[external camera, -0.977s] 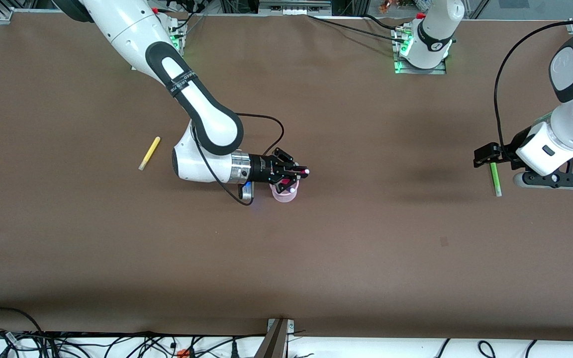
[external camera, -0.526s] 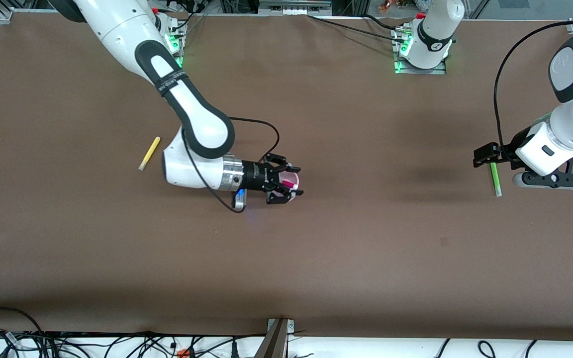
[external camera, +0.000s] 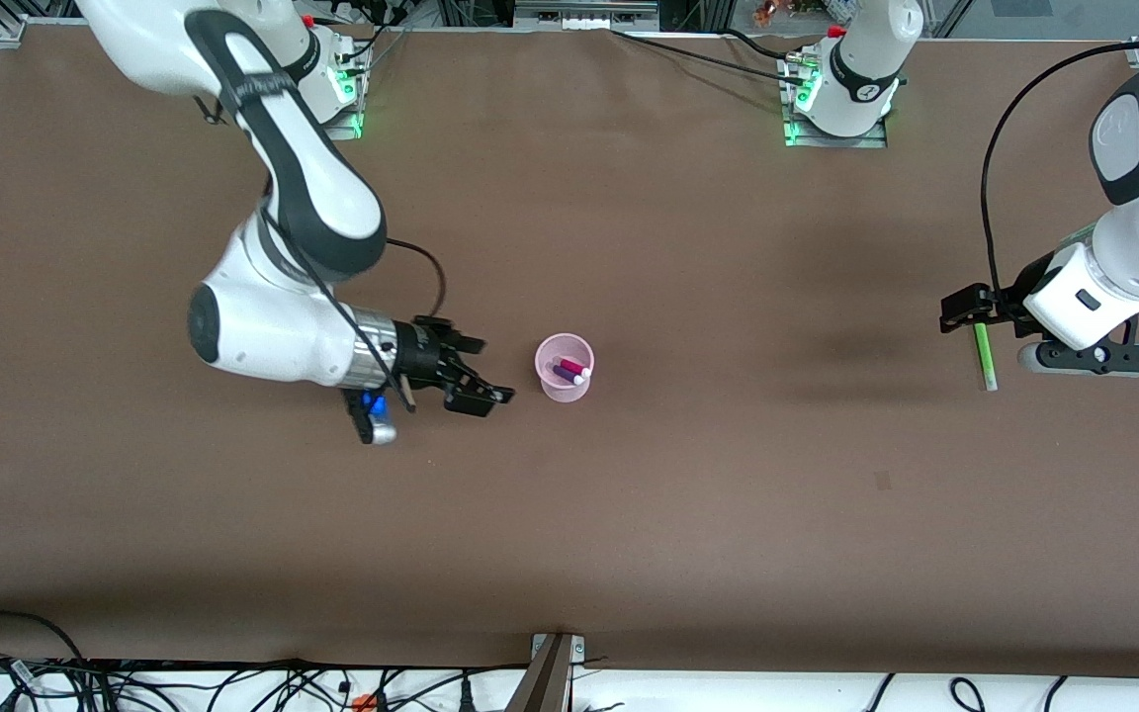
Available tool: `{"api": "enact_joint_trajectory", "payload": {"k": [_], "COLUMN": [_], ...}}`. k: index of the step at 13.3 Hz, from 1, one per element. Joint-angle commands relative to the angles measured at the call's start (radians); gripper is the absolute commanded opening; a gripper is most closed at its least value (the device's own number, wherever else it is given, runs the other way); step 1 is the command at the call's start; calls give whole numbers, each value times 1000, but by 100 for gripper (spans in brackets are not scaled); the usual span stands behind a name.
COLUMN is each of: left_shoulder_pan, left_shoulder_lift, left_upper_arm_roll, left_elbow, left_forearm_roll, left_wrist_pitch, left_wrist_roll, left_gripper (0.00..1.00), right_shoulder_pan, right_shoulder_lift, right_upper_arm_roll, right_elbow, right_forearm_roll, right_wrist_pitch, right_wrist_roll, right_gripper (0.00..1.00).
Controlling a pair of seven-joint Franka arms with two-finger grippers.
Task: Organize pens into pink holder with both arms
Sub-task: 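Withdraw the right gripper from the cup toward the yellow marker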
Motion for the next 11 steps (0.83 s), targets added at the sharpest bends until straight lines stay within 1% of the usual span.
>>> {"api": "enact_joint_trajectory", "payload": {"k": [1, 3, 5, 7, 9, 10, 11], "left_shoulder_pan": [5, 5, 5, 5, 3, 3, 3], "left_shoulder_lift": [-14, -14, -14, -14, -14, -14, -16], "left_upper_arm_roll": [-5, -5, -5, -5, -6, -5, -6], "left_elbow": [-17, -16, -17, -17, -16, -16, -16], "left_forearm_roll": [-11, -11, -11, -11, -11, -11, -11], "left_wrist_pitch": [14, 14, 14, 14, 14, 12, 12], "left_wrist_roll": [5, 5, 5, 5, 5, 5, 5], "left_gripper": [100, 100, 100, 100, 100, 100, 100], "right_shoulder_pan": [2, 2, 2, 2, 1, 1, -22], "right_shoulder_lift": [-112, -186, -268, -365, -445, -473, -506], "right_upper_arm_roll": [-31, -70, -112, -175, -224, -241, -245], "right_elbow": [-33, -36, -63, -116, -169, -194, -229], "right_forearm_roll": [-159, -281, -354, -385, -418, -423, -432], "right_wrist_pitch": [-105, -232, -326, -393, -424, -426, -424], "right_wrist_roll": [-95, -202, -331, -490, -602, -639, -684], "right_gripper": [100, 100, 100, 100, 100, 100, 100]}}
